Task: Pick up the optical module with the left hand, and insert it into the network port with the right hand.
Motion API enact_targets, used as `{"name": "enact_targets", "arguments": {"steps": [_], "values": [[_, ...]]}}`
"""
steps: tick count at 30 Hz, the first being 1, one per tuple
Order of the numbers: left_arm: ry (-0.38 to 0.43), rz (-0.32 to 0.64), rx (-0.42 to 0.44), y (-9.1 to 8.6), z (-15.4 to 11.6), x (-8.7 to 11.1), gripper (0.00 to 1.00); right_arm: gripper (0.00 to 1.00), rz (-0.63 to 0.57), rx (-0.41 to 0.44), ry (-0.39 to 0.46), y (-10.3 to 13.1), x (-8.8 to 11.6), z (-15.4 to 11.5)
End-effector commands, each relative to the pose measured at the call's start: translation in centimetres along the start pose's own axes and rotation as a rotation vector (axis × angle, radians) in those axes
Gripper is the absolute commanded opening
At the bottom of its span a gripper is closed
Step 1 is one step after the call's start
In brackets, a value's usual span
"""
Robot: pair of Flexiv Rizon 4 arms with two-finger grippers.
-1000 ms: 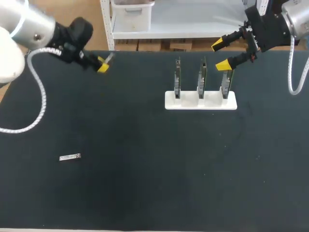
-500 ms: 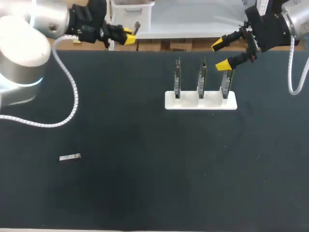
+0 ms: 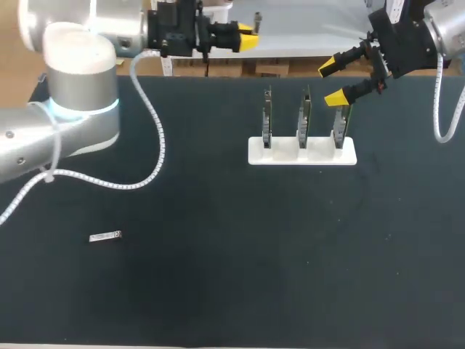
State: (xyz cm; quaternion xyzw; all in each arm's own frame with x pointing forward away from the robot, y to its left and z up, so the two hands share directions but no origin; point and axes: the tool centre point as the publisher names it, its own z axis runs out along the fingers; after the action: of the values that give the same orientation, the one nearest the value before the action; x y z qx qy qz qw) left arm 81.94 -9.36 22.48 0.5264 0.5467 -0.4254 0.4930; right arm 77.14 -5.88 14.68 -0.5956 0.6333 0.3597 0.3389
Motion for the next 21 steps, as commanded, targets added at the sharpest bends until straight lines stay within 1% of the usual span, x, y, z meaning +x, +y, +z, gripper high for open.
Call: {"name": "enact_targets", "arguments": {"steps": [1, 2, 5, 9, 12, 21], "values": [[-0.032, -0.004, 0.029, -0.2, 2.0, 0.1, 0.00, 1.00, -0.001, 0.003, -0.001, 0.1, 0.0, 0.0], [-0.040, -0.019, 0.045, -0.4, 2.4, 0.1, 0.00, 1.00, -0.001, 0.003, -0.001, 0.1, 0.0, 0.0], [-0.061, -0.041, 0.052, -0.9, 3.2, 0.1, 0.00, 1.00, -0.001, 0.003, -0.001, 0.1, 0.0, 0.0], [-0.060, -0.017, 0.067, -2.0, 4.5, -0.3, 0.00, 1.00, -0.001, 0.003, -0.001, 0.1, 0.0, 0.0], [-0.061, -0.012, 0.075, -2.4, 5.1, -0.3, 0.00, 1.00, -0.001, 0.003, -0.001, 0.1, 0.0, 0.0], [-0.052, -0.011, 0.052, -3.3, 6.5, 0.5, 0.00, 1.00, -0.001, 0.003, -0.001, 0.1, 0.0, 0.0]]}}
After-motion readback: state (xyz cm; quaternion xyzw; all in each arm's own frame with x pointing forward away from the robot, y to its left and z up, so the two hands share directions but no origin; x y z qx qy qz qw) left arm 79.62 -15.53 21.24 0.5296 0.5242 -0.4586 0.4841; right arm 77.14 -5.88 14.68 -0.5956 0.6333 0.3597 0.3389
